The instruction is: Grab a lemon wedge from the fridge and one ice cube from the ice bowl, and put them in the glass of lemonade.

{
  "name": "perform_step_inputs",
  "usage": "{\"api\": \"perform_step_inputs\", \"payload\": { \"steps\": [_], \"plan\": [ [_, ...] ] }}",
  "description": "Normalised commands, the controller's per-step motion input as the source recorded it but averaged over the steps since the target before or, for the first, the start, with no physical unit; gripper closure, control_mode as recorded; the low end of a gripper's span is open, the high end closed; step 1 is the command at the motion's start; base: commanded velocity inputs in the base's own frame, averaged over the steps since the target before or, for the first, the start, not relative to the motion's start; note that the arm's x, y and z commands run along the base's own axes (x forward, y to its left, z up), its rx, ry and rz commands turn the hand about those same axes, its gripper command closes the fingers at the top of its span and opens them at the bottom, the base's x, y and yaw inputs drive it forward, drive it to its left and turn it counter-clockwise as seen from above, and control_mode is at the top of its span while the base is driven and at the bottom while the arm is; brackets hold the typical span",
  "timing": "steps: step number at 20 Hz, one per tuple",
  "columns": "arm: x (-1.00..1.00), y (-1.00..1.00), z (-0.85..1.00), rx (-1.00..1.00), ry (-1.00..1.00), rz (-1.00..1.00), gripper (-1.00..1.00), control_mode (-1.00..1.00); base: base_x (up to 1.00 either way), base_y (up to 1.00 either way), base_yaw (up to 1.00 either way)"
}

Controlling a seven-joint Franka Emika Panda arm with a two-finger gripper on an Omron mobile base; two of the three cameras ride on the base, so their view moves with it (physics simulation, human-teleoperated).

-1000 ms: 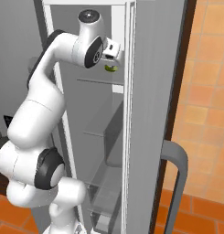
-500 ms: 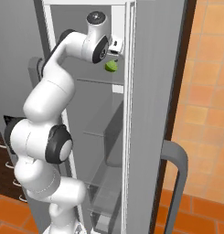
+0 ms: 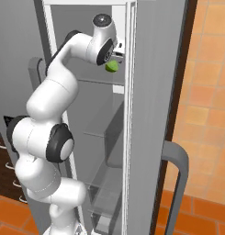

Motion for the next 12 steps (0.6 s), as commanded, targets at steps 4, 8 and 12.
{"api": "perform_step_inputs", "payload": {
  "steps": [4,8,12],
  "plan": [
    [0.09,-0.07,-0.42,0.0,0.02,0.0,-1.0,-1.0,0.0,0.0,0.0],
    [0.16,0.0,-0.15,0.0,0.0,0.0,-1.0,-1.0,0.0,0.0,0.0],
    [0.13,0.0,-0.03,0.0,0.0,0.0,-1.0,-1.0,0.0,0.0,0.0]
  ]
}}
